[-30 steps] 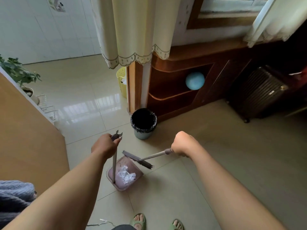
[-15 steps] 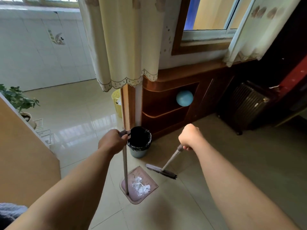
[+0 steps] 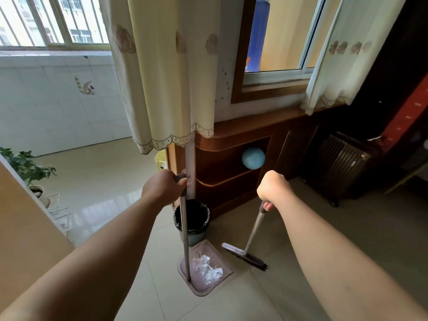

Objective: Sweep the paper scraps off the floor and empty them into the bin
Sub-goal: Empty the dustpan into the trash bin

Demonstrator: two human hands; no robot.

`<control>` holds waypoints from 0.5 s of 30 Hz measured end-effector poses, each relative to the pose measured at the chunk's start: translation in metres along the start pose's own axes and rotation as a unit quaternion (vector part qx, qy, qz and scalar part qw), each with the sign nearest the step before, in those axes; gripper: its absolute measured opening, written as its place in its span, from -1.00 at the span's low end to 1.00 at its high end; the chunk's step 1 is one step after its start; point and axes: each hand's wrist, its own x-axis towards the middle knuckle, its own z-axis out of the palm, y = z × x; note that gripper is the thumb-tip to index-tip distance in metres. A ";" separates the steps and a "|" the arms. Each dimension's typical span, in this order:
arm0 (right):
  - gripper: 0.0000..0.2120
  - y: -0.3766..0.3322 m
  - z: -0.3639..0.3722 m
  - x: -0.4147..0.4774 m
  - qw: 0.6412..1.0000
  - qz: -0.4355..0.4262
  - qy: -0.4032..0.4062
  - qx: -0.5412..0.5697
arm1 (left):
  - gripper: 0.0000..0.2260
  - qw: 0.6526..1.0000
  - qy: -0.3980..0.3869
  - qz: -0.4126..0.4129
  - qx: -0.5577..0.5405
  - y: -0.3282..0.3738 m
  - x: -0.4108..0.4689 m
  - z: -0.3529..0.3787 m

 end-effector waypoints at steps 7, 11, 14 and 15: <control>-0.92 -0.004 -0.014 0.013 1.000 -0.019 0.023 -0.003 | -0.62 0.997 0.073 -0.010 0.034 0.024 0.005 -0.034; -0.92 -0.013 -0.022 0.016 0.999 -0.027 0.023 -0.010 | -0.62 0.995 0.100 0.001 0.029 0.031 0.003 -0.053; -0.92 -0.021 -0.025 0.016 0.999 -0.037 0.028 -0.021 | -0.63 0.991 0.131 0.005 0.030 0.035 0.001 -0.069; -0.92 -0.025 -0.026 0.016 0.998 -0.041 0.030 -0.021 | -0.63 0.989 0.143 0.005 0.032 0.036 0.001 -0.074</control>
